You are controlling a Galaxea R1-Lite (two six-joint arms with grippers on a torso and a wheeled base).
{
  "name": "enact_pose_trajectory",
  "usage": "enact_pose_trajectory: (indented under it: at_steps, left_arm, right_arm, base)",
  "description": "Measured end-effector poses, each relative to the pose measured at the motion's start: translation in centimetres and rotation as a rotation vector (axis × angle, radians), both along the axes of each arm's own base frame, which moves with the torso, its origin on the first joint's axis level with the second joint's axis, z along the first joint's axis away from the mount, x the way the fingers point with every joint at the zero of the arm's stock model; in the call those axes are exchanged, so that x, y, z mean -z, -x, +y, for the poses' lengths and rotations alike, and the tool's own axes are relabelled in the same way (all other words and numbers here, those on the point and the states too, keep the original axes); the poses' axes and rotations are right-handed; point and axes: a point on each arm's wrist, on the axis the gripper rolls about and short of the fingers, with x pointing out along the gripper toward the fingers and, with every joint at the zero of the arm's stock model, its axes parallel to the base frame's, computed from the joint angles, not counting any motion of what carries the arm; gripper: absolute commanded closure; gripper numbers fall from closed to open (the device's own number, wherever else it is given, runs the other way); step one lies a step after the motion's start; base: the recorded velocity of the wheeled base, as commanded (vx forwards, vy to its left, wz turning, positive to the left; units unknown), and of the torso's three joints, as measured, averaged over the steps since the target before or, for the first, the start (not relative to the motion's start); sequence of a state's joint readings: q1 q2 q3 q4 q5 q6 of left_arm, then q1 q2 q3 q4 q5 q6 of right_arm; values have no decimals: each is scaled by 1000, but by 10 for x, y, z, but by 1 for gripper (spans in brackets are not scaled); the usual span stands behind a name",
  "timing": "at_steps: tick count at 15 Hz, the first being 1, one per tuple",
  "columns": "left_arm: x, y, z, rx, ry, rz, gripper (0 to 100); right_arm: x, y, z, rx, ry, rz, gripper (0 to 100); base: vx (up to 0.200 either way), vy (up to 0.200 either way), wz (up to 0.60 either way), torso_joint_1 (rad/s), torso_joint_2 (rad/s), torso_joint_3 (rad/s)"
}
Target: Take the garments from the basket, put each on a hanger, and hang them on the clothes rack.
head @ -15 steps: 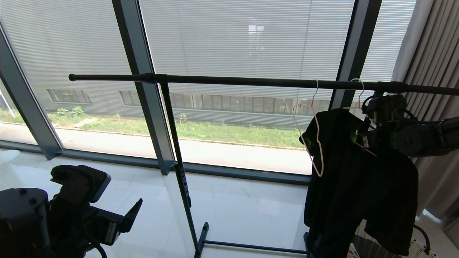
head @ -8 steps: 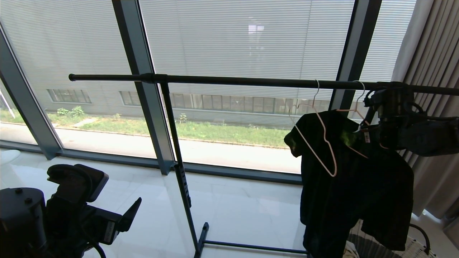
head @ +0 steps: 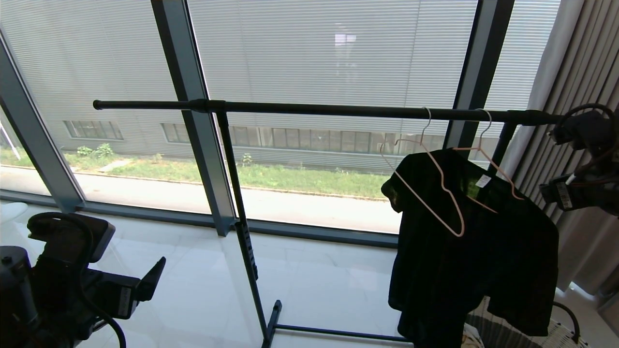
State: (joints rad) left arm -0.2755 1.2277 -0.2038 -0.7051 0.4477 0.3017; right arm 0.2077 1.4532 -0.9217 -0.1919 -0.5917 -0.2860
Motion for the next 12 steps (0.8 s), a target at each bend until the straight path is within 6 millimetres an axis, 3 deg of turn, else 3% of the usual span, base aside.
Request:
enact_pose_trajectory:
  at_steps: [3, 6, 12]
  left_arm:
    - [-5, 5, 11, -60, 6, -36, 0]
    - [-5, 15, 14, -73, 7, -54, 0]
    - [-6, 21, 16, -73, 8, -74, 0]
  right_arm:
    - [-14, 31, -9, -37, -3, -59, 0]
    - [-17, 49, -14, -57, -16, -87, 0]
    - [-21, 64, -16, -74, -2, -110, 0]
  base:
    - [0, 0, 0, 0, 0, 0]
    - [0, 0, 0, 0, 0, 0]
    - [0, 0, 0, -37, 89, 49]
